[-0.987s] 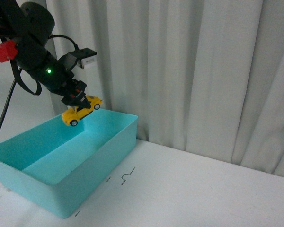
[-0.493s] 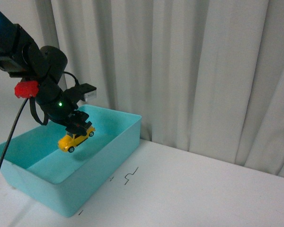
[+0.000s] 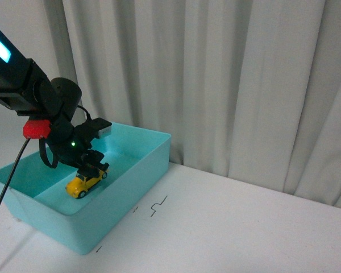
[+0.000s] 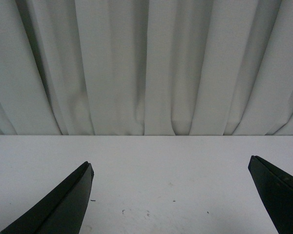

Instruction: Wind up and store yellow beetle toy

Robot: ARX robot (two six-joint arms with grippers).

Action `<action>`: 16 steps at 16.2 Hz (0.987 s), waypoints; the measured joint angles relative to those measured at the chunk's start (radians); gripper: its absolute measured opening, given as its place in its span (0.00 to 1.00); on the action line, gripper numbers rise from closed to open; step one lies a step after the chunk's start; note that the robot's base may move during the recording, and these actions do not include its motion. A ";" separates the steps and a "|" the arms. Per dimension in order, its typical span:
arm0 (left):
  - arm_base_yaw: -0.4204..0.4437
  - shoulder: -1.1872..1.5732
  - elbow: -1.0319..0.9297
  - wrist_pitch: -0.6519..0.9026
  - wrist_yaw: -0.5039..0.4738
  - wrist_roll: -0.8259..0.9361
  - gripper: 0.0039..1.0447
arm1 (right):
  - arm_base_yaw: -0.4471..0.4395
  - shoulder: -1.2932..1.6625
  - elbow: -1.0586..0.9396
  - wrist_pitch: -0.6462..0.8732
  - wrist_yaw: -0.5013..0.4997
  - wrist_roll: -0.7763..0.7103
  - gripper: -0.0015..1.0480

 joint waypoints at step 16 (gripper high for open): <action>-0.010 -0.221 -0.042 0.063 0.174 -0.038 0.94 | 0.000 0.000 0.000 0.000 0.000 0.000 0.94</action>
